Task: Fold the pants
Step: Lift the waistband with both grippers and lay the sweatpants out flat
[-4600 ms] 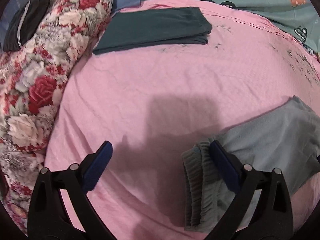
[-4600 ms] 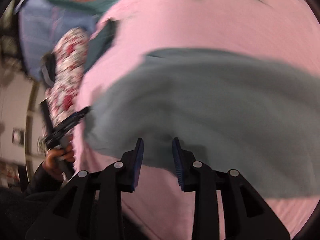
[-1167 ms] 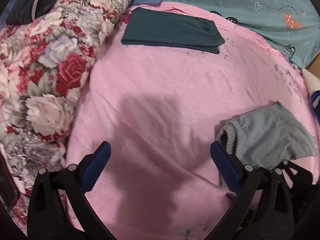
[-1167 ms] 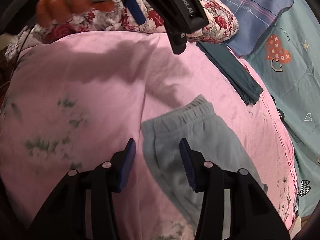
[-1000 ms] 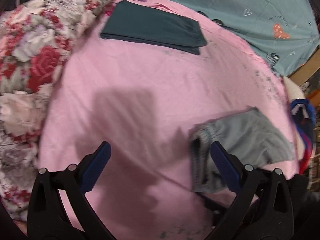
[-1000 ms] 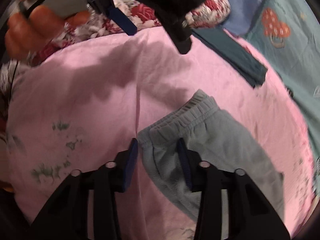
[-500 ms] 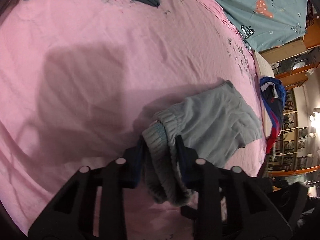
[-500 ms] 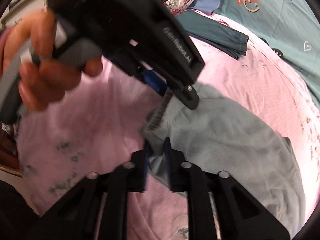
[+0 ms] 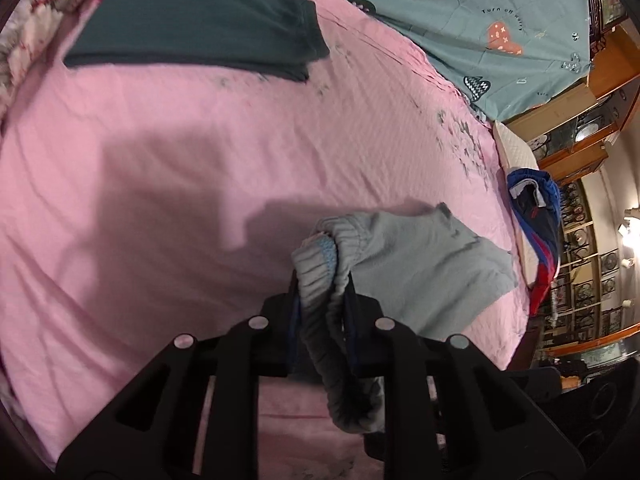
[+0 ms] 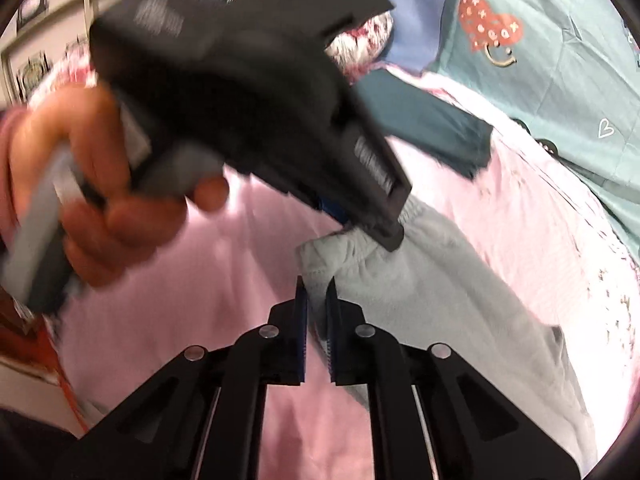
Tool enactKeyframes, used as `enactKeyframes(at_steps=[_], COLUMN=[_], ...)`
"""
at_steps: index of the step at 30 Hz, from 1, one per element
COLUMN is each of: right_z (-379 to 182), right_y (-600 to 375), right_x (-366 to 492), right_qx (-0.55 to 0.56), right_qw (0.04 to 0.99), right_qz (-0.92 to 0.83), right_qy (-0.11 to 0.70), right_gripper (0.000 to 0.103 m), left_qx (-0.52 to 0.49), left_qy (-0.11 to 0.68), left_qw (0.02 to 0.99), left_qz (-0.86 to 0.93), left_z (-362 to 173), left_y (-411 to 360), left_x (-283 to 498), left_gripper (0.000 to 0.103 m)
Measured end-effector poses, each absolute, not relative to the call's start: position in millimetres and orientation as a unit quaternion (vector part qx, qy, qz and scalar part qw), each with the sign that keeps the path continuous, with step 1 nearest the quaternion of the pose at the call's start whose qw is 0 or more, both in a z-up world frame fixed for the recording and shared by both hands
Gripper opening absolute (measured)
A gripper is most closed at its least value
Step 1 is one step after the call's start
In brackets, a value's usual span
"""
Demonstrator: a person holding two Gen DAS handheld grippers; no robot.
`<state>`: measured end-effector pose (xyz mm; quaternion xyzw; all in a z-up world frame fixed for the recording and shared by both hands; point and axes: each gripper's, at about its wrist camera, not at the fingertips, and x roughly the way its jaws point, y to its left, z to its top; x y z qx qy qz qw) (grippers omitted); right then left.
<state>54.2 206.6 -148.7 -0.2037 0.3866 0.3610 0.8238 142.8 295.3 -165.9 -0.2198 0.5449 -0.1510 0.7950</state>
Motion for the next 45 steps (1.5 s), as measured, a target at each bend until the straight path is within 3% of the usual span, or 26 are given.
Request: enactKeyframes(at_steps=[4,6,8,9,10,12,15,17,21,29,31,35,37,45], right_z=[-168,-183,-192,-186,-178,-151,-128,-125,-143,-179,-188,-199,-199,-195], right_y=[233,236,230,221,210,167,96,46,-20,-28,-21,-16,-16,-20], right_x=[62,74,81,85,86,87,106,126,174,230,233,235,237,252], right_qx=[-0.193,-0.184,-0.169,-0.154,-0.139,-0.101,-0.068,-0.039,-0.007,-0.128,-0.151,-0.191,-0.202,-0.192], right_qw=[0.807,0.792,0.777,0.773,0.775,0.801,0.846,0.861,0.856,0.792,0.769,0.736,0.734,0.773], right_qz=[0.383,0.383,0.377,0.383,0.388,0.383,0.316,0.259,0.219,0.31,0.335,0.378,0.379,0.361], right_qy=[0.405,0.439,0.475,0.482,0.48,0.449,0.424,0.435,0.469,0.511,0.523,0.529,0.526,0.485], right_gripper=[0.009,0.017,0.017,0.017,0.027,0.051,0.052,0.051,0.037,0.032,0.022,0.014,0.002,0.001], left_qx=[-0.204,-0.213,-0.22,-0.209,-0.186,-0.16,-0.119,-0.117,-0.121,-0.058,-0.057,-0.055,-0.046,-0.051], left_qy=[0.559,0.567,0.562,0.559,0.545,0.522,0.487,0.465,0.466,0.509,0.507,0.506,0.505,0.505], left_qw=[0.795,0.789,0.792,0.799,0.817,0.838,0.864,0.878,0.872,0.856,0.857,0.859,0.861,0.861], left_qz=[-0.114,-0.1,-0.096,-0.077,-0.037,-0.006,0.041,0.017,-0.086,-0.079,-0.069,-0.051,-0.04,-0.01], left_z=[-188,-206,-204,-198,-184,-165,-133,-115,-121,-194,-193,-195,-199,-204], left_y=[315,323,328,330,334,340,338,321,254,186,185,183,172,161], left_x=[140,138,134,132,127,119,111,109,118,122,121,119,121,130], left_gripper=[0.02,0.029,0.035,0.058,0.073,0.074,0.074,0.074,0.074,0.075,0.077,0.078,0.08,0.088])
